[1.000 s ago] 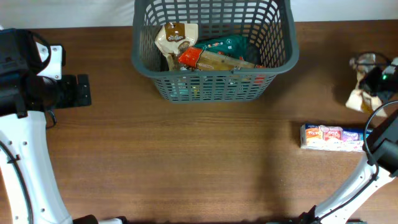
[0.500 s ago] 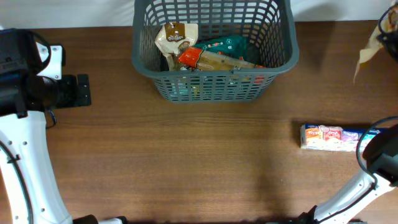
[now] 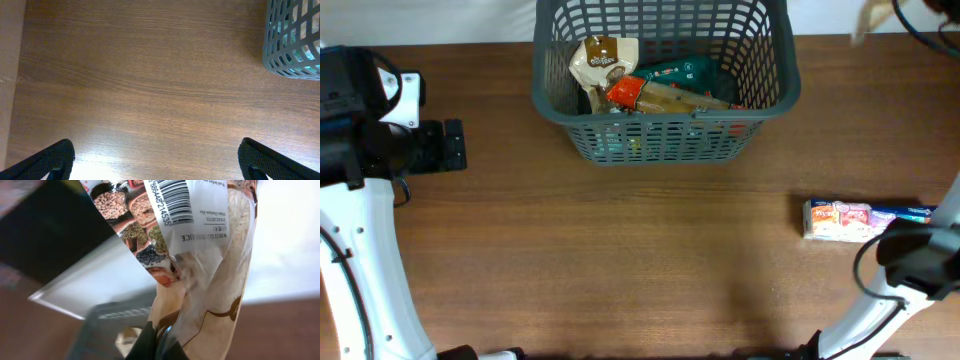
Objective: Pack container
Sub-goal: 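Grasp the clear snack bag with the right gripper and lift, then carry the snack bag over the basket and open the right gripper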
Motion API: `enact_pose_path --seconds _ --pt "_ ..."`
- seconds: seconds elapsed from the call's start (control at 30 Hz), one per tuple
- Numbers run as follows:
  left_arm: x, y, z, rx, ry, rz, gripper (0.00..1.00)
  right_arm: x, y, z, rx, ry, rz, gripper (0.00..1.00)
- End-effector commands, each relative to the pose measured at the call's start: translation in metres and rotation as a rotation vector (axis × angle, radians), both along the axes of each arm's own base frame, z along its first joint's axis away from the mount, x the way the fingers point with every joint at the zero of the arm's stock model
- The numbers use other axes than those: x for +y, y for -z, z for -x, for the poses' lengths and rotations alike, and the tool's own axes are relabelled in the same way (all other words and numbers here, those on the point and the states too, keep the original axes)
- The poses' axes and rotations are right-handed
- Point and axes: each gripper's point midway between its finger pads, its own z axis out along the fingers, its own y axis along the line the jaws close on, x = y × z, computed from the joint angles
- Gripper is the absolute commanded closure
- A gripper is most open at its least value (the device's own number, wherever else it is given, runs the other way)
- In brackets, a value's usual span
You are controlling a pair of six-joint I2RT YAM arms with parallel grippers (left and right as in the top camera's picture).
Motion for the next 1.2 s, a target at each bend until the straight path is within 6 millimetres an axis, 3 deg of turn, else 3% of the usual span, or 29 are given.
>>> enact_pose_path --seconds 0.0,0.1,0.2,0.3,0.43,0.63,0.8,0.97,1.17 --pt "0.000 0.000 -0.001 -0.006 -0.010 0.017 0.01 0.066 -0.082 0.041 -0.198 -0.137 0.048 0.96" --pt "0.000 0.000 -0.001 -0.006 -0.010 0.017 0.01 0.106 -0.092 0.047 -0.232 -0.216 0.053 0.96" --pt "0.000 0.000 -0.001 -0.006 -0.010 0.017 0.01 0.154 -0.089 0.051 -0.252 -0.324 0.074 0.96" --pt "0.000 0.000 -0.001 -0.006 -0.010 0.017 0.01 0.195 -0.077 0.052 -0.276 -0.406 0.139 0.96" --pt "0.000 0.000 -0.001 -0.006 -0.010 0.017 0.01 0.227 -0.048 0.041 -0.269 -0.375 0.306 0.96" --pt "0.000 0.000 -0.001 -0.006 -0.010 0.018 0.01 0.254 0.005 0.020 -0.179 -0.294 0.510 0.96" --pt "0.000 0.000 -0.001 -0.006 -0.010 0.018 0.01 0.272 0.074 -0.001 -0.041 -0.301 0.572 0.96" --pt "0.000 0.000 -0.001 -0.006 -0.010 0.017 0.01 0.273 0.125 -0.018 0.035 -0.308 0.590 0.96" --pt "0.000 0.000 -0.001 -0.006 -0.010 0.017 0.01 0.274 0.168 -0.021 0.118 -0.332 0.599 0.96"
